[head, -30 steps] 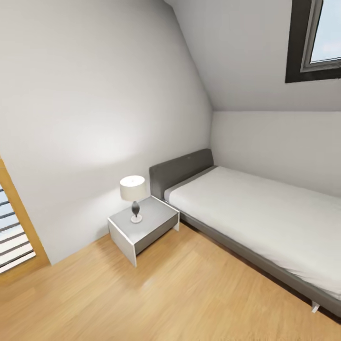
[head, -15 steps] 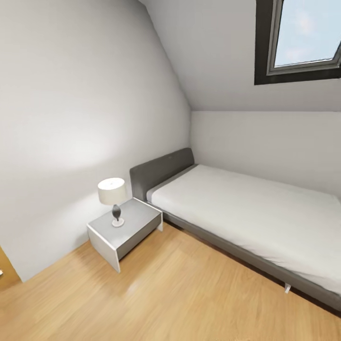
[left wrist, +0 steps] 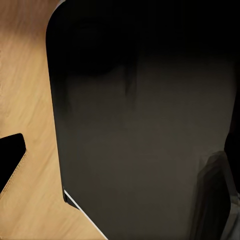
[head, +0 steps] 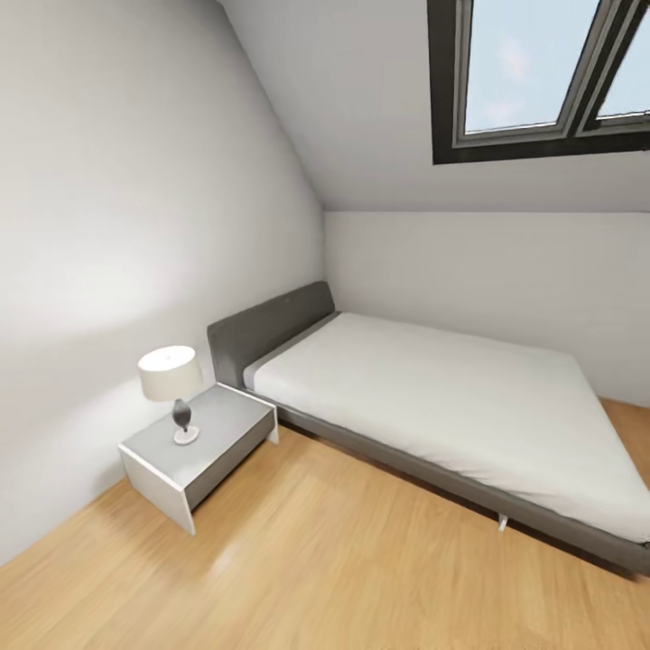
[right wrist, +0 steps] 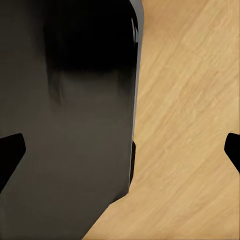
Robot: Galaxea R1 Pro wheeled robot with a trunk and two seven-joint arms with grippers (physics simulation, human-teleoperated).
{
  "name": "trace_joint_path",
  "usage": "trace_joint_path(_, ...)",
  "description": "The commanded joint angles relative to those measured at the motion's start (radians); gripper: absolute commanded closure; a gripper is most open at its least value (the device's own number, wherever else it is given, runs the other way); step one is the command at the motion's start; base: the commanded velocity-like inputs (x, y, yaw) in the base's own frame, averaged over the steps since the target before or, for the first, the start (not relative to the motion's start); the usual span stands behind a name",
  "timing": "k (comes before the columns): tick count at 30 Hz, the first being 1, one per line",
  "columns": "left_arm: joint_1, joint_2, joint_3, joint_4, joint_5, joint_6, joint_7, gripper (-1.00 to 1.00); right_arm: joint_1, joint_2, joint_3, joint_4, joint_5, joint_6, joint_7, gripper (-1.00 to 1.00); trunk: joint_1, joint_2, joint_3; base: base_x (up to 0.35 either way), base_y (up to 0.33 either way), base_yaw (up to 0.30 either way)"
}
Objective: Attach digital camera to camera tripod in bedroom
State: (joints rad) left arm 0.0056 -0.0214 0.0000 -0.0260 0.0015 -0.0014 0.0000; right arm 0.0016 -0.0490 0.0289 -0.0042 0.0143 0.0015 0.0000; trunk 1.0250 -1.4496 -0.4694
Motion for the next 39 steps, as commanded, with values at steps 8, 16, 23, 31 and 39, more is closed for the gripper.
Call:
trace_joint_path(8,0.001,0.000,0.000,-0.002,0.000,0.000,0.000,-1.00,0.000,0.000,0.002,0.000,0.001,0.000,0.000,-1.00,0.000,0.000,-0.001,0.000,0.000,-0.279)
trace_joint_path(16,0.001,0.000,0.000,-0.002,0.000,0.000,0.000,-1.00,0.000,0.000,0.002,0.000,0.001,0.000,-0.001,-1.00,0.000,0.000,-0.001,0.000,0.000,-0.279)
trace_joint_path(23,0.001,0.000,0.000,-0.002,0.000,0.000,0.000,-1.00,0.000,0.000,0.001,0.000,0.001,0.000,-0.001,-1.00,0.000,0.000,-0.001,0.000,0.000,-0.279)
trace_joint_path(31,0.001,0.000,0.000,-0.002,0.000,0.000,0.000,-1.00,0.000,0.000,0.001,0.000,0.001,0.000,-0.002,-1.00,0.000,0.000,-0.001,0.000,0.000,-0.279)
trace_joint_path(39,0.001,0.000,0.000,-0.002,0.000,0.000,0.000,-1.00,0.000,0.000,0.001,0.000,0.001,0.000,-0.002,-1.00,0.000,0.000,-0.001,0.000,0.000,-0.279)
